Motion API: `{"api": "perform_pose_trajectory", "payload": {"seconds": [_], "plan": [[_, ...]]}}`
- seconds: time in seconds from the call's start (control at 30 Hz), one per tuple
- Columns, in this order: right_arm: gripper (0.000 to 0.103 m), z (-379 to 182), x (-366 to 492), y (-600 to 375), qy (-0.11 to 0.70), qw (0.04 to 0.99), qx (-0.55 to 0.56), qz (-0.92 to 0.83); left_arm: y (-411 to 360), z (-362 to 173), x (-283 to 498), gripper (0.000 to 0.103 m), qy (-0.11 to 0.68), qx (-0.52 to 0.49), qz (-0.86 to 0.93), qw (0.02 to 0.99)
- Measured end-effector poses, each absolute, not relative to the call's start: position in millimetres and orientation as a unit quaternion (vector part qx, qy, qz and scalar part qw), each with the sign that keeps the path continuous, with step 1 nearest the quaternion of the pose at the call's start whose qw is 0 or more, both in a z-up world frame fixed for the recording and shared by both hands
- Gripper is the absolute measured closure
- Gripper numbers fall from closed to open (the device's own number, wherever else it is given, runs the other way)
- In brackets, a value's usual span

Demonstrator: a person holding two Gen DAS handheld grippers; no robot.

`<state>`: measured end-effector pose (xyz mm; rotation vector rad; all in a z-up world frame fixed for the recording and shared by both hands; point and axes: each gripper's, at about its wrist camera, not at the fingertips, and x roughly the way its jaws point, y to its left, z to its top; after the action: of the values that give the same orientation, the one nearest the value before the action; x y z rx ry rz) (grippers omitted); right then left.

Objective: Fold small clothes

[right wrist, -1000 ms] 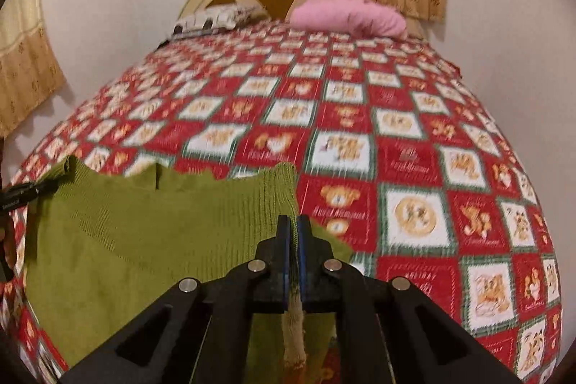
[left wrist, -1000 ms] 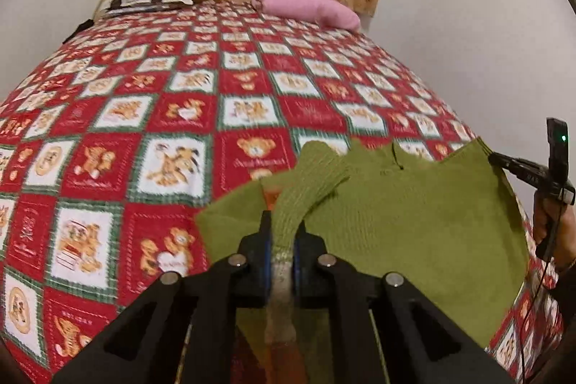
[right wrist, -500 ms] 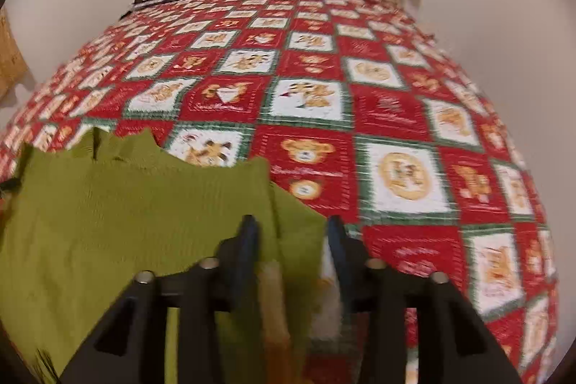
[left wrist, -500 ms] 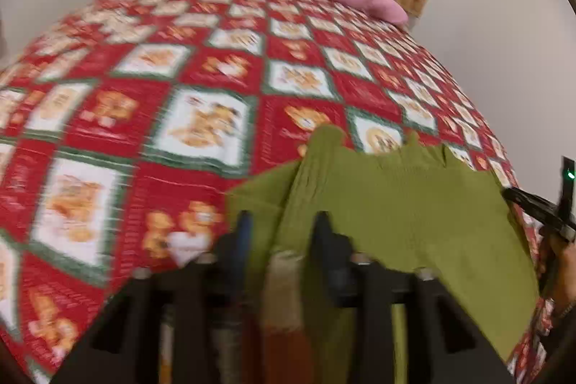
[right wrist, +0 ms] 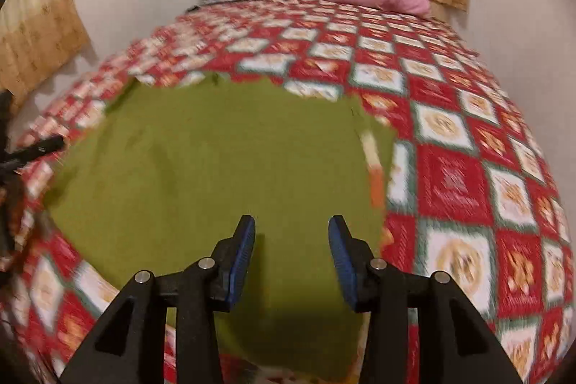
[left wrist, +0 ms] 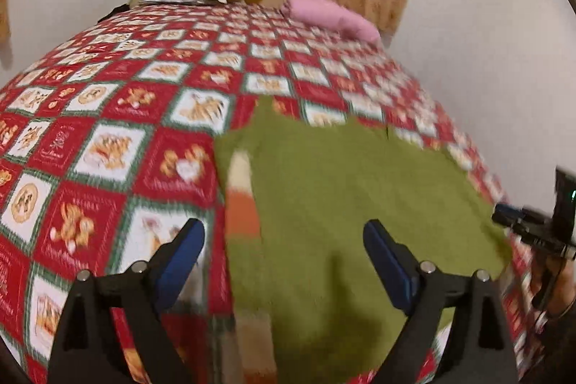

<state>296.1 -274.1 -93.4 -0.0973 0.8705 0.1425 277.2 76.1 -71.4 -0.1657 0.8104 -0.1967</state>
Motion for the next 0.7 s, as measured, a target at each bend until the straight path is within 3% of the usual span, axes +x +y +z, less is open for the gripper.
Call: {"api": "perform_pose_trajectory", "payload": {"seconds": [0.17, 0.37, 0.57, 0.7], "plan": [[0.059, -114, 279, -288, 0.423, 0.903, -0.020, 0.064, 65, -94, 272, 0.008, 0.416, -0.035, -0.071, 0.906], [0.058, -109, 277, -277, 0.422, 0.904, -0.058, 0.038, 81, -118, 272, 0.000, 0.441, -0.092, -0.079, 0.889], [0.054, -77, 292, -255, 0.388, 0.919, -0.046, 0.056, 81, -124, 270, 0.000, 0.448, -0.105, -0.081, 0.884], [0.054, -85, 316, -250, 0.402, 0.914, -0.033, 0.049, 80, -125, 272, 0.000, 0.449, -0.106, -0.082, 0.883]]}}
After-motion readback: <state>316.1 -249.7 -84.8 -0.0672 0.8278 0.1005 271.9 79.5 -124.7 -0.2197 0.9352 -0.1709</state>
